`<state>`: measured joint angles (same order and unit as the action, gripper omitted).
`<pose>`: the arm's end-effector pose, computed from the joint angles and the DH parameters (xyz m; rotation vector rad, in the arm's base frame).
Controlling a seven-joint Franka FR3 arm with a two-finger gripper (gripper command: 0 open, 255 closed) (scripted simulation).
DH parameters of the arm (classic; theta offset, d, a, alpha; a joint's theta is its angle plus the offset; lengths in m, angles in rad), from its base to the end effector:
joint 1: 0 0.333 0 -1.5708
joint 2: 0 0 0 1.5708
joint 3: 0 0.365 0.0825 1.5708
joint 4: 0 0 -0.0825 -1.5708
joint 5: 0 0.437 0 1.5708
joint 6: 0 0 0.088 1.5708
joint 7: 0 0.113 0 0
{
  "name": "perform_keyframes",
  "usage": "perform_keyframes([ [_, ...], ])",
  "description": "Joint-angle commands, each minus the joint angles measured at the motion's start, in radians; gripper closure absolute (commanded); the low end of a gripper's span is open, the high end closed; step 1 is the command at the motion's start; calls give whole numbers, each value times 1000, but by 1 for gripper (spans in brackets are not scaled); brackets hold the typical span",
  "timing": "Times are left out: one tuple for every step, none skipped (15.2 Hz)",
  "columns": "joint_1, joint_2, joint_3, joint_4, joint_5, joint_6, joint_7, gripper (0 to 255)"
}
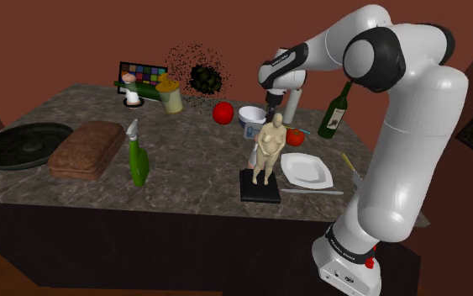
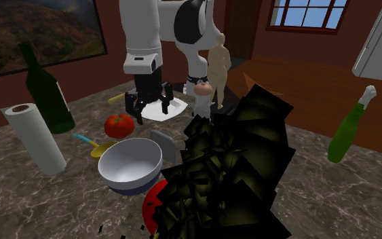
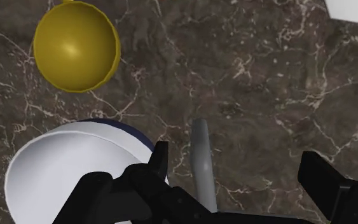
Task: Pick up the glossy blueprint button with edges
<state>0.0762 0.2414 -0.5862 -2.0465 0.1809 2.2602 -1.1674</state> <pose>0.5630 -0.2957 0.3516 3.0117 0.8623 0.0289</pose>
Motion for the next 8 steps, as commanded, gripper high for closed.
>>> perform_keyframes([
  [-32, 87, 22, 75, 53, 5, -78, 0],
  [-35, 89, 25, 77, 53, 5, -79, 0],
  [-37, 97, 28, 73, 59, 16, -83, 0],
  [-40, 105, 32, 70, 65, 26, -88, 0],
  [-43, 113, 35, 66, 72, 37, -92, 0],
  [-45, 122, 38, 63, 79, 47, -97, 0],
  [-48, 131, 42, 60, 86, 58, -101, 0],
  [-50, 140, 45, 58, 93, 68, -106, 0],
])
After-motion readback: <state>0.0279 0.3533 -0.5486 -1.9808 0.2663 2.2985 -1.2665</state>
